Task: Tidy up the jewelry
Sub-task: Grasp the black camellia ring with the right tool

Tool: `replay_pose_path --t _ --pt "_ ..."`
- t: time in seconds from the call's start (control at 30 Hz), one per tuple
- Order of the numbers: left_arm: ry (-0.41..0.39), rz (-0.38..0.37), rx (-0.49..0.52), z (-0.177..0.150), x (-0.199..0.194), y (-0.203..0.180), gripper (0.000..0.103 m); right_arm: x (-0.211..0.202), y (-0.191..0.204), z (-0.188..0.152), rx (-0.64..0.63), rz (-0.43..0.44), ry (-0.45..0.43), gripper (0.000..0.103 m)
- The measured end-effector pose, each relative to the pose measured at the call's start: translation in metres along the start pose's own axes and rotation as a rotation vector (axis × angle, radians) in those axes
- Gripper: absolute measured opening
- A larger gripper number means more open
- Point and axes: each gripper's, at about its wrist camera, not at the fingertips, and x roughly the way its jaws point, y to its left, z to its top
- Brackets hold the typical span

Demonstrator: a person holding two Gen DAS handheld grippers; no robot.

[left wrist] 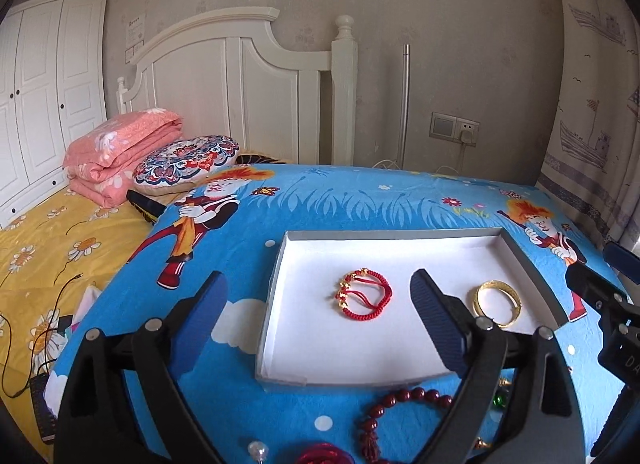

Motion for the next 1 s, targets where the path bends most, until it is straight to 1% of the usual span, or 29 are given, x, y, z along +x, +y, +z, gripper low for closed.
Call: replay_pose_path --t 0.13,0.2,0.33,0.47,0.53,0.67,0.8,1.0 --pt "-0.038 -0.012 0.011 -0.029 -0.029 -0.001 0.093 -0.025 -0.008 -0.031 -0.001 -0.022 -0.016 0.072" --pt "-0.044 -0.004 0.021 -0.042 -0.038 -0.003 0.094 -0.032 -0.012 -0.045 0.003 -0.040 -0.022 0.073" --pt "-0.058 -0.025 0.026 -0.065 -0.053 -0.007 0.095 -0.038 -0.015 -0.073 0.049 -0.034 -0.005 0.073" --pt "-0.108 -0.025 0.061 -0.084 -0.069 -0.014 0.098 -0.036 -0.011 -0.095 0.048 -0.036 0.018 0.073" --pt "-0.111 -0.031 0.080 -0.090 -0.071 -0.017 0.098 -0.032 -0.011 -0.100 0.053 -0.031 0.040 0.073" --pt "-0.081 -0.050 0.083 -0.096 -0.066 -0.018 0.098 -0.027 -0.008 -0.103 0.054 -0.028 0.055 0.073" --pt "-0.061 -0.039 0.071 -0.098 -0.060 -0.015 0.098 -0.020 0.000 -0.103 0.034 -0.027 0.064 0.073" --pt "-0.062 -0.028 0.069 -0.100 -0.054 -0.011 0.098 -0.011 0.010 -0.101 0.006 -0.056 0.058 0.066"
